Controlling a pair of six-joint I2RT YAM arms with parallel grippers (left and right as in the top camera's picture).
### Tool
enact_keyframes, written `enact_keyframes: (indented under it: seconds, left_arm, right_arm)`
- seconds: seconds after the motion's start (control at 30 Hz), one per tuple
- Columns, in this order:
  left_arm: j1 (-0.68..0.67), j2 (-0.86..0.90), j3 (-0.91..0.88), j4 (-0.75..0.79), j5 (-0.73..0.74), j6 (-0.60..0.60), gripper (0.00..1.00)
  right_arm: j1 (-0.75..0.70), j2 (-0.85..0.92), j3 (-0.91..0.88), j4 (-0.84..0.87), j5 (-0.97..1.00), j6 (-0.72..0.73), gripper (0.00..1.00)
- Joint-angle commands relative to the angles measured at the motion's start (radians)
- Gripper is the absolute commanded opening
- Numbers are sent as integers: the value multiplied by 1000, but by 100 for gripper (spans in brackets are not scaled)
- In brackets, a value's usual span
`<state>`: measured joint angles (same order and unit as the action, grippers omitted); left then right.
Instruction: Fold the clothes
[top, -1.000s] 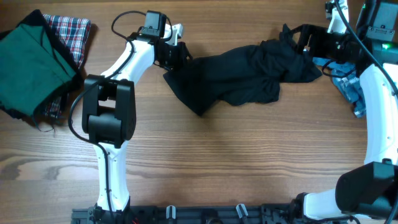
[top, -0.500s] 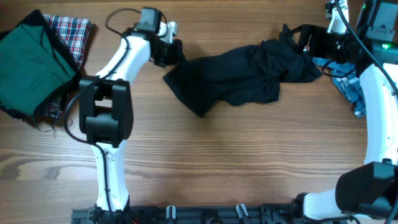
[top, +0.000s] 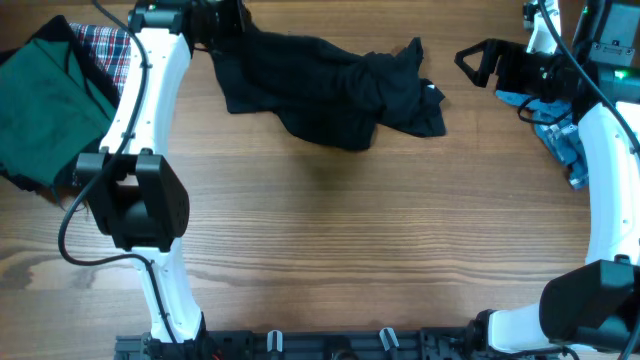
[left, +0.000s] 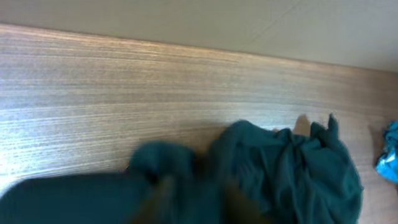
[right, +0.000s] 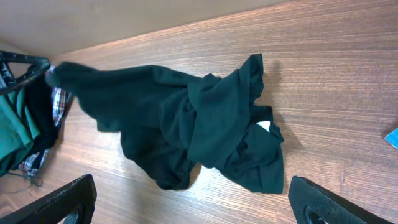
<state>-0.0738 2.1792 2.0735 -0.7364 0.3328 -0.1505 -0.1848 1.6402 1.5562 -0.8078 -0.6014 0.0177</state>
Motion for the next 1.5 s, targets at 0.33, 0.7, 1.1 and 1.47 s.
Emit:
enact_keyframes:
  seconds: [0.33, 0.7, 1.1, 1.47]
  left_arm:
    - [-63, -16, 14, -229, -12, 16, 80]
    - [-192, 8, 12, -271, -25, -30, 81]
    - [-165, 82, 5, -269, -80, -251, 86]
    - [-134, 99, 5, -267, -80, -251, 86]
  right_arm:
    - [26, 250, 3, 183, -4, -41, 100]
    - [166, 367, 4, 367, 42, -44, 100]
    - [220, 367, 4, 351, 58, -12, 100]
    - [221, 488, 4, 334, 146, 19, 81]
